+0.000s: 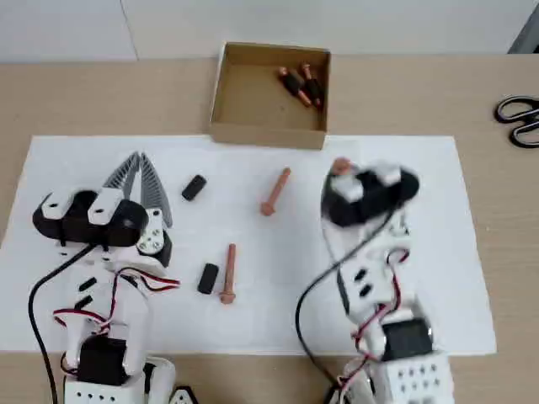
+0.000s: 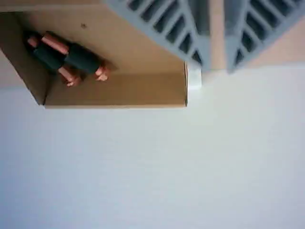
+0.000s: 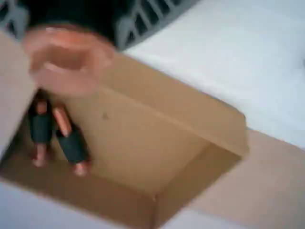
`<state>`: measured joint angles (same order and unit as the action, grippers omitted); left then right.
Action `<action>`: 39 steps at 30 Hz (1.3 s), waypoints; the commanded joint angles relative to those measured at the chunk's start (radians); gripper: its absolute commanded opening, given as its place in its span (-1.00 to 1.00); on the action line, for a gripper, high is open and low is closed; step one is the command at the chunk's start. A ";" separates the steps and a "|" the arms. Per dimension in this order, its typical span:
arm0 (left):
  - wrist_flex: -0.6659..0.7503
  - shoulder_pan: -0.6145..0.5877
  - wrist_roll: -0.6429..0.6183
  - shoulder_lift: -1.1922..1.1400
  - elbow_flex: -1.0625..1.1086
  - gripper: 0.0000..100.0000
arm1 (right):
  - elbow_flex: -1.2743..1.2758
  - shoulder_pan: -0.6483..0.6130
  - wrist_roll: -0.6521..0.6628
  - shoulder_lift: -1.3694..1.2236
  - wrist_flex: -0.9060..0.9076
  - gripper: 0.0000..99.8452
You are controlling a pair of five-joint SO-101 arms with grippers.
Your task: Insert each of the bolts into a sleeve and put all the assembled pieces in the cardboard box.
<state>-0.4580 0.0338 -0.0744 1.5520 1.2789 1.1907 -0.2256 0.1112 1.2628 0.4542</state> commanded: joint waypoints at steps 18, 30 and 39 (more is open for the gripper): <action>0.026 -0.175 0.002 0.021 0.019 -0.98 | -1.421 -0.031 -0.003 -1.684 -0.295 -0.99; 0.026 -0.176 0.002 0.021 0.018 -0.98 | -2.096 -0.071 -0.002 -2.269 -0.232 -0.99; 0.029 -0.175 0.002 0.021 0.018 -0.98 | -2.369 -0.087 -0.002 -2.517 -0.223 -0.99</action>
<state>-0.4549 -0.1396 -0.0760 1.5643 1.3034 -1.0480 -0.2946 0.1112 -1.2490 0.2286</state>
